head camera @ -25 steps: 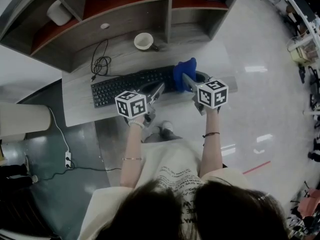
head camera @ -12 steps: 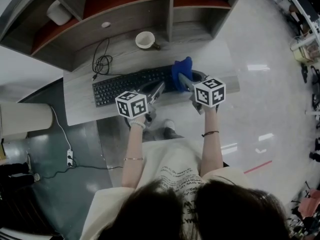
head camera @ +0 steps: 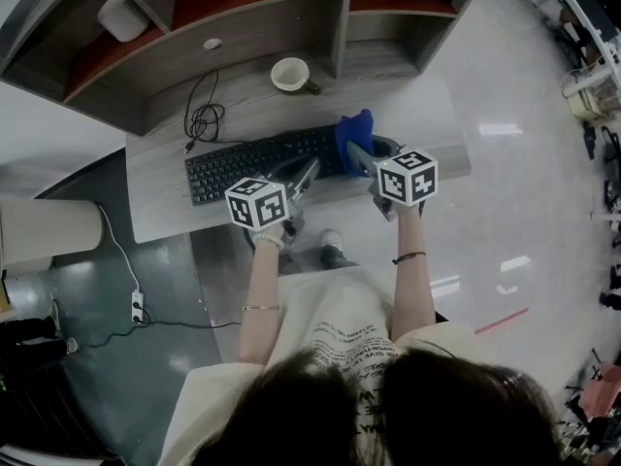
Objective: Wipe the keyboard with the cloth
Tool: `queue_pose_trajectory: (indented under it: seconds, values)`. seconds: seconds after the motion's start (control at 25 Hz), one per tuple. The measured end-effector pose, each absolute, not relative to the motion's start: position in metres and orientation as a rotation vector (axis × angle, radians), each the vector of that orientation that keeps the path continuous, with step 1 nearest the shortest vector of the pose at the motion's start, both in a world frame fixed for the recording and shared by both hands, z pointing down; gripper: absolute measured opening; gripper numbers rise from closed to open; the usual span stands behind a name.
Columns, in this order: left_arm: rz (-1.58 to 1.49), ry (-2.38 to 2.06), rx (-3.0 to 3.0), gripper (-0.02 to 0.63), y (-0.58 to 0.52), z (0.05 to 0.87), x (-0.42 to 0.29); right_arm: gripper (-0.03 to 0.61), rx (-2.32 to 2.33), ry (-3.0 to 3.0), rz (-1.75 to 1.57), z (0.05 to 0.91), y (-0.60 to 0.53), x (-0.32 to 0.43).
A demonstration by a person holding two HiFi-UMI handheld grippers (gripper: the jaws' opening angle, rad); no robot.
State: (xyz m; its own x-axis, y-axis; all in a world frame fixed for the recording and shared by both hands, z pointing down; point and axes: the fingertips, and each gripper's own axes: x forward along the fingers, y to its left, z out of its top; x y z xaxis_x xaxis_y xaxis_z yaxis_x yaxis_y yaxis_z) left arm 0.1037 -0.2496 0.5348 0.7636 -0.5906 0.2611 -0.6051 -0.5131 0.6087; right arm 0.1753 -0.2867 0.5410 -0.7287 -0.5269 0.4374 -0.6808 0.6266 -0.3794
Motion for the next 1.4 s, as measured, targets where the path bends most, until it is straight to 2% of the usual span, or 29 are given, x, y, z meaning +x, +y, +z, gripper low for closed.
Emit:
queue_pose_trajectory:
  seconds: [1.4]
  values:
    - [0.02, -0.897, 2.246, -0.012, -0.234, 0.536, 0.042, 0.052, 1.012, -2.555, 0.806, 0.544, -0.279, 0.119]
